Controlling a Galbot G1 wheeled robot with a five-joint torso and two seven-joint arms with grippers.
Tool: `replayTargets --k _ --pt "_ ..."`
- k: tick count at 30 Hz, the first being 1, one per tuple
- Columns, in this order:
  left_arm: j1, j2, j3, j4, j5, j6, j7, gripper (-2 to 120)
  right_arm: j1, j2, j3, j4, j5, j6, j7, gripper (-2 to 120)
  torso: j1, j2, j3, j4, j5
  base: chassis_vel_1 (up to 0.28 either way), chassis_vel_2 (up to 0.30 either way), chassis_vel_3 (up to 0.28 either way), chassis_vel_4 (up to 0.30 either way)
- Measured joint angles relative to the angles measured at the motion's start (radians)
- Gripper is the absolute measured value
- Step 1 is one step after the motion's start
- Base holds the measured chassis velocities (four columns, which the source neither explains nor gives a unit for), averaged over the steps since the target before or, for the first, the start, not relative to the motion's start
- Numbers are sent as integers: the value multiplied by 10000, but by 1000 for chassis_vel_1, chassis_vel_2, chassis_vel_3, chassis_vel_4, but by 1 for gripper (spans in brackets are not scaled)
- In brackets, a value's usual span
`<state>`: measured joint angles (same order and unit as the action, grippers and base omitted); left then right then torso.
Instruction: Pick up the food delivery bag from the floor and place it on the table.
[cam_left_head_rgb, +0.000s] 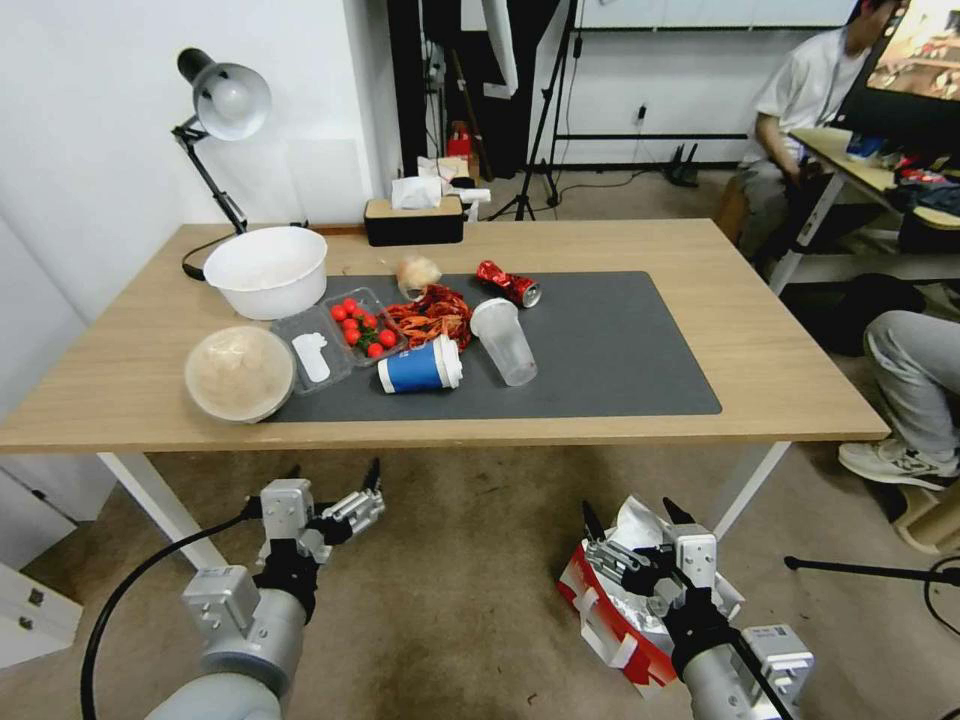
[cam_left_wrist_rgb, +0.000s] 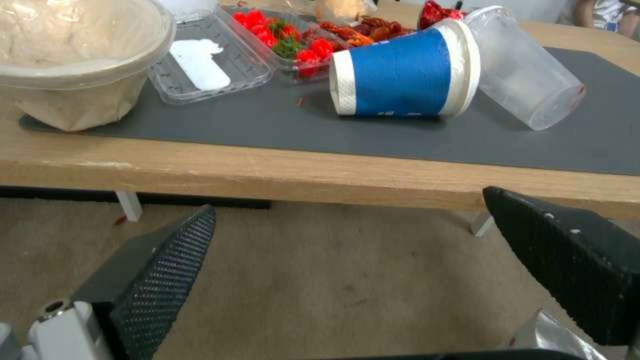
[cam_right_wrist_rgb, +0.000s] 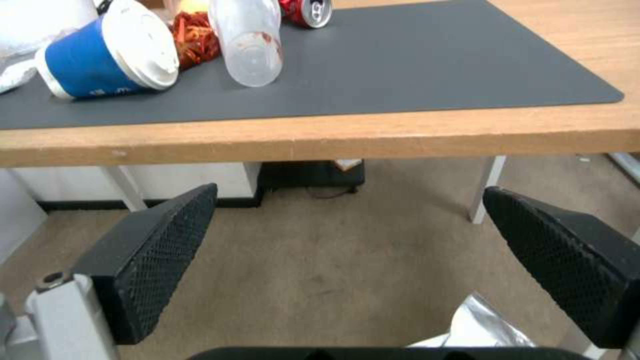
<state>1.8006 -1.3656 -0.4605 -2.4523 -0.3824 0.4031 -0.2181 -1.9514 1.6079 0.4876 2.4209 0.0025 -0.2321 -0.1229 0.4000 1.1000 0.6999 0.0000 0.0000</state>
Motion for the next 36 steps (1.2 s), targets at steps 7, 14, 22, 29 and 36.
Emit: replayTargets --k 7,14,22,29,36 --pt "56 3 56 12 -187 -380 -155 100 16 1 14 11 -2 96 0 100 0 0 0 -1 0 0 0 0 0" --pt "198 -75 141 78 -700 -1559 -722 100 25 33 15 39 2 132 0 100 -37 -83 -44 -2 0 0 0 0 0" --pt "253 -123 168 -13 -801 -1478 -861 100 35 17 12 62 -6 147 -30 100 -243 -542 -298 -1 1 0 0 0 0" --pt "300 -139 162 -66 -670 -1455 -860 100 34 12 17 67 -38 147 -56 100 -391 -895 -499 -2 1 0 0 0 0" --pt "325 -141 153 -84 -629 -1438 -859 100 32 9 17 67 -55 161 -55 100 -541 -1234 -691 -2 0 0 0 0 0"
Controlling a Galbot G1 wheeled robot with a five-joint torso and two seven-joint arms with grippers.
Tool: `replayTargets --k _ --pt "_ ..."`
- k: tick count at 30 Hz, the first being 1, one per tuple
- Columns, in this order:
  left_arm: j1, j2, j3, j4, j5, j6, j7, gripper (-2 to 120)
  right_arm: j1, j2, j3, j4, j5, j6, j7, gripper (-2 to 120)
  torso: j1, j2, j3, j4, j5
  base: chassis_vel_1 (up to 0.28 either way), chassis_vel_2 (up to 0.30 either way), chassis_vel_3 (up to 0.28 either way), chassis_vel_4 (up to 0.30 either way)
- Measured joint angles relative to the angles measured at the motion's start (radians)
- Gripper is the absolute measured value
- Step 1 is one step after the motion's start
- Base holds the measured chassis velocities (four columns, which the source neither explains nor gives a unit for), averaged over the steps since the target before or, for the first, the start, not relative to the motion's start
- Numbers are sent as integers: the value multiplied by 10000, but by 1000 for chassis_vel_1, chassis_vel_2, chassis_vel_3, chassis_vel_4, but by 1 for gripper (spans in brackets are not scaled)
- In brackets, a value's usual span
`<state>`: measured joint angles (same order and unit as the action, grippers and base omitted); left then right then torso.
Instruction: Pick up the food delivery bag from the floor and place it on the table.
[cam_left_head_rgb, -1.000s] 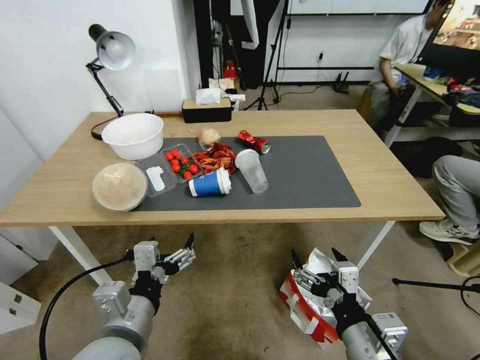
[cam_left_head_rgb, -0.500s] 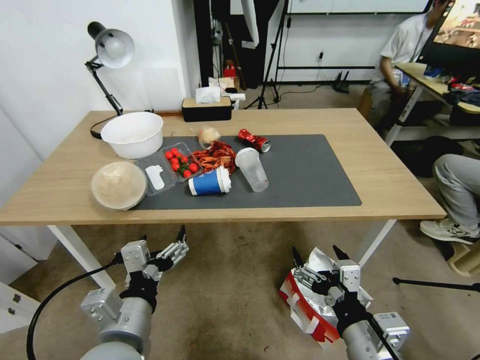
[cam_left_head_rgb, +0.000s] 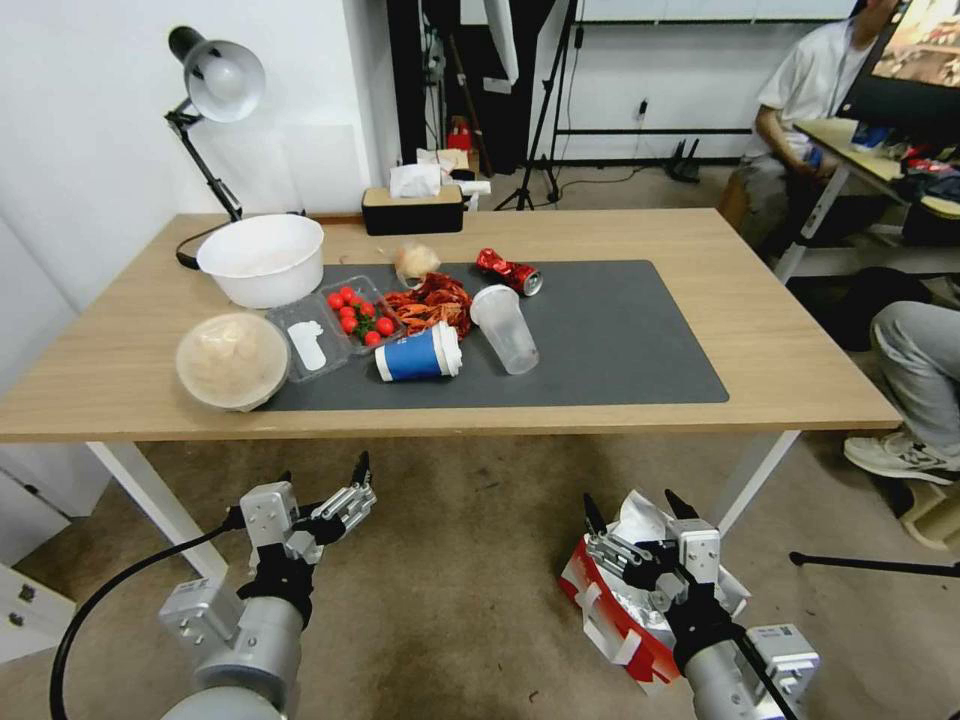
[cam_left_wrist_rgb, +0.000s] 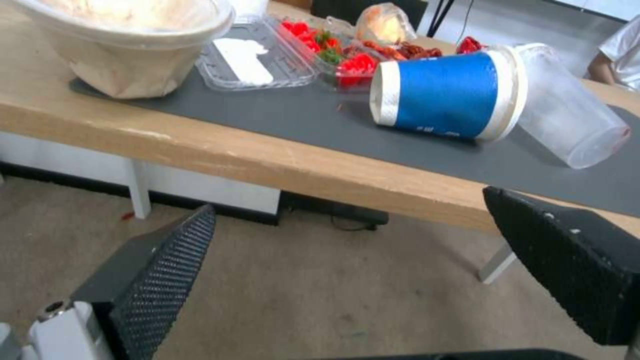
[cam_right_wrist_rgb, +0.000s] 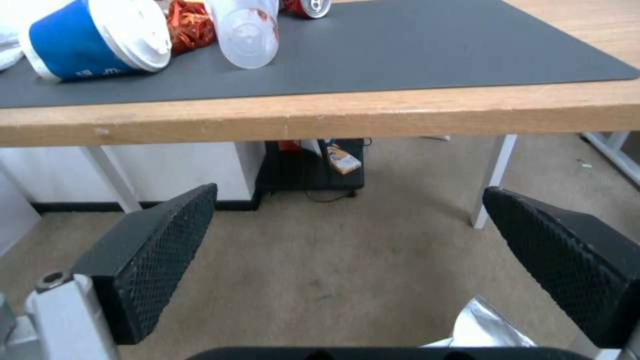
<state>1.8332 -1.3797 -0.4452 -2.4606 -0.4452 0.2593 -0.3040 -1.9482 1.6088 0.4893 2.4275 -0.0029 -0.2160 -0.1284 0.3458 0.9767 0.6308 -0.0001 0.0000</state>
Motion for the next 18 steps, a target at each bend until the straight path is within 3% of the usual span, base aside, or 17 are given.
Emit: replayTargets --k 18 --pt "16 26 -38 -32 35 80 28 100 41 -5 -5 3 -12 7 -10 100 -372 -862 -488 0 0 0 0 0 0"
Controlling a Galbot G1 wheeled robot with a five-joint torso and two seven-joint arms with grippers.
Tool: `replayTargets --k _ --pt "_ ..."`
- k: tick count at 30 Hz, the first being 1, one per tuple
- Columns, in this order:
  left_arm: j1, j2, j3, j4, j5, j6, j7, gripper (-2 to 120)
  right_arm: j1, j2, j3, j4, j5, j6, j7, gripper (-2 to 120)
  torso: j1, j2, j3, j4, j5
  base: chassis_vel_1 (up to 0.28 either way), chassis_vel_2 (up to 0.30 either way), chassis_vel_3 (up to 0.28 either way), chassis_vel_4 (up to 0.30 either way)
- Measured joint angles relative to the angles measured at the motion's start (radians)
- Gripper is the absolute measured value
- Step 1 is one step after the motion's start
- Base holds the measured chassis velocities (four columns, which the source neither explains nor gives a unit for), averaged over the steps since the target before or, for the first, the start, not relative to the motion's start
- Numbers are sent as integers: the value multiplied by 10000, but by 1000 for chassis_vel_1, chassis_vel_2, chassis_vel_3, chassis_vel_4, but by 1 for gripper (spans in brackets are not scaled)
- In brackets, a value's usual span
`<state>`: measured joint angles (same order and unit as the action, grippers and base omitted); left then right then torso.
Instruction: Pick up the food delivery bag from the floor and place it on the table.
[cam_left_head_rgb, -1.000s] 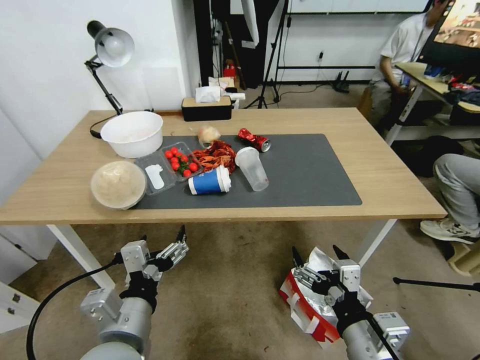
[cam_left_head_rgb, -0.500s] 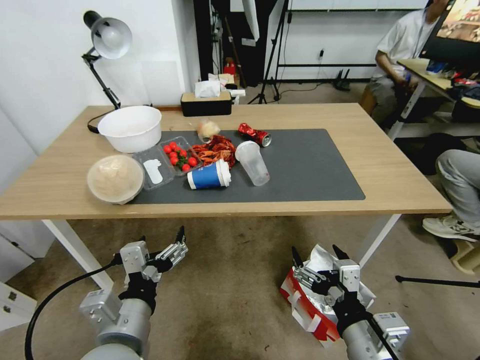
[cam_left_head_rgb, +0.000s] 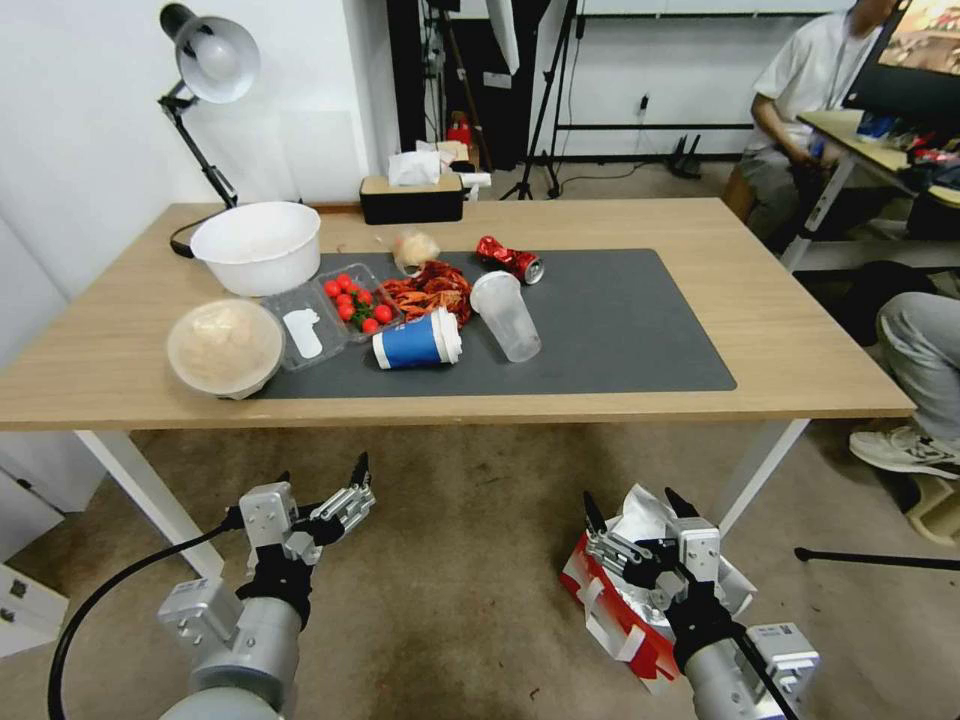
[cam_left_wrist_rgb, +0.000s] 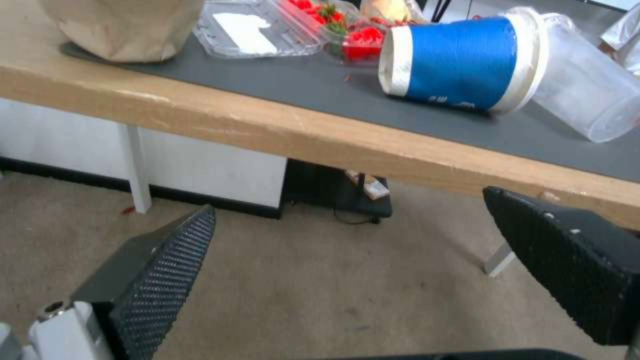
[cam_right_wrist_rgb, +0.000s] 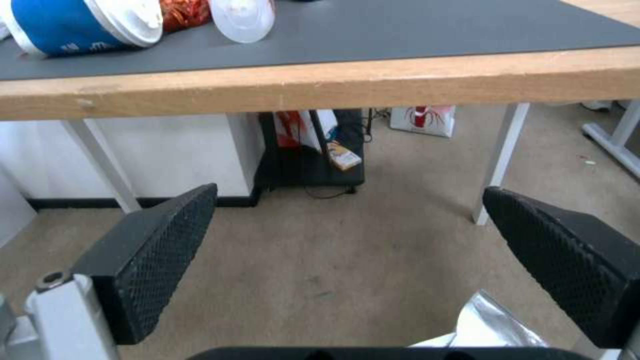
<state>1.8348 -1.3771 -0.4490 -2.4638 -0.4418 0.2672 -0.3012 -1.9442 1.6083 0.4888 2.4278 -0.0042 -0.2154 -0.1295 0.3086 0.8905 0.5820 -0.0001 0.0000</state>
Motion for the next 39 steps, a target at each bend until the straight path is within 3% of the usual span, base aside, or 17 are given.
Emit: replayTargets --k 39 --pt "16 19 18 52 69 46 160 100 23 -1 0 -73 226 -55 29 100 -733 -1755 -1020 0 -1 0 0 0 0"
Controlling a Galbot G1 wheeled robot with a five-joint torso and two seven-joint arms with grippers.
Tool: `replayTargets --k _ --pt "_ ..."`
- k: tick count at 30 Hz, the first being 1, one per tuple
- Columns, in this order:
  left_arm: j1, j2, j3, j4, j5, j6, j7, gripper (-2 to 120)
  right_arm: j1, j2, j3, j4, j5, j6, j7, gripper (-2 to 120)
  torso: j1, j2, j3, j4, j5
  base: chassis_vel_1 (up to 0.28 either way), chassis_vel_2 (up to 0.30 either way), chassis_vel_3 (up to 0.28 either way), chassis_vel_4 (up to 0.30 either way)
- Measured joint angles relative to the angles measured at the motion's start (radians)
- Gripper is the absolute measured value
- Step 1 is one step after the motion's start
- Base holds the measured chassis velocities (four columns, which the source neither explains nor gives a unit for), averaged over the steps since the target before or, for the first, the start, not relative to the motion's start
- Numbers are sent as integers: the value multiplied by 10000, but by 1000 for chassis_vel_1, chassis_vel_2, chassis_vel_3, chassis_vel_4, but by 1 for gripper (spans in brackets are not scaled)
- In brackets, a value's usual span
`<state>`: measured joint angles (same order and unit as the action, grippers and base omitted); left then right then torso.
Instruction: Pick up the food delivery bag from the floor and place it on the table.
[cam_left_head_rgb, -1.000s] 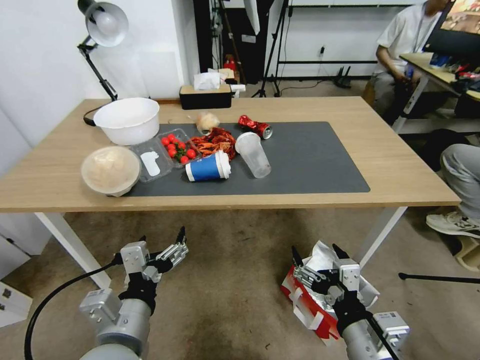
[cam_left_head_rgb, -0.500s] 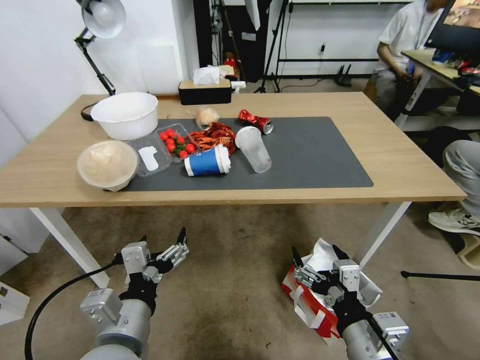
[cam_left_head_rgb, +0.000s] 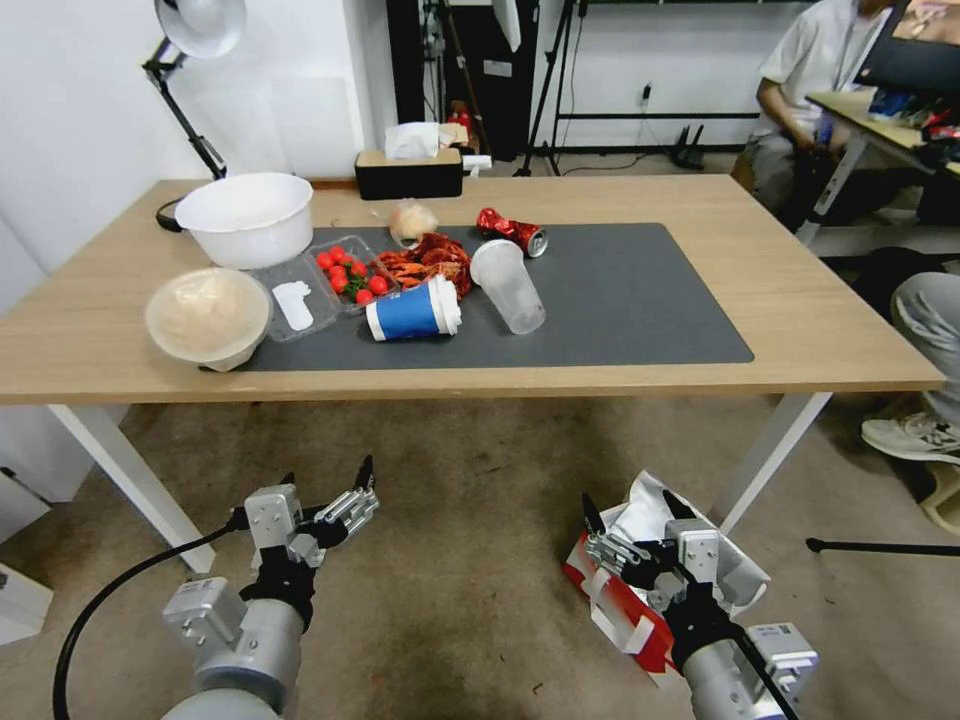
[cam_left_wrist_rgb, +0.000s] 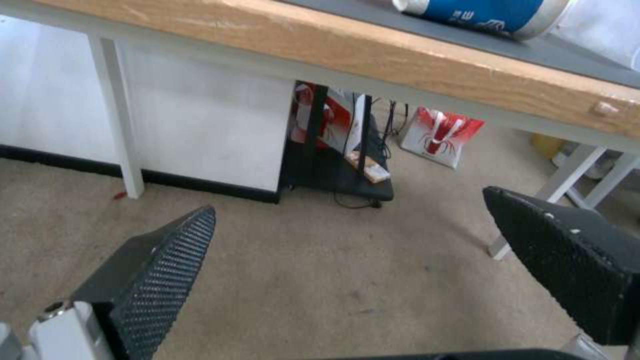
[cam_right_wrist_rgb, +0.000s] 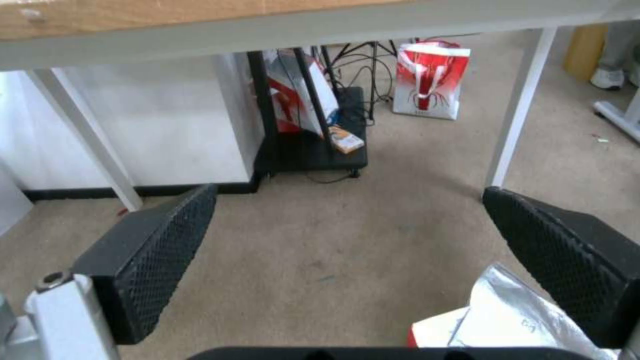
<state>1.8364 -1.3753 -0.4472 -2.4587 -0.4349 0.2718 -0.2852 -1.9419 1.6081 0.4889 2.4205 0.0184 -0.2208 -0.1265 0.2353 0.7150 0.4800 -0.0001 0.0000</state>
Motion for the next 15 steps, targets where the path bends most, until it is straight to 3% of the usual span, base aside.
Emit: replayTargets --k 15 --pt "-11 -9 0 21 15 -1 12 100 10 0 9 -3 -14 -4 -22 100 -266 -630 -370 0 0 0 0 0 0"
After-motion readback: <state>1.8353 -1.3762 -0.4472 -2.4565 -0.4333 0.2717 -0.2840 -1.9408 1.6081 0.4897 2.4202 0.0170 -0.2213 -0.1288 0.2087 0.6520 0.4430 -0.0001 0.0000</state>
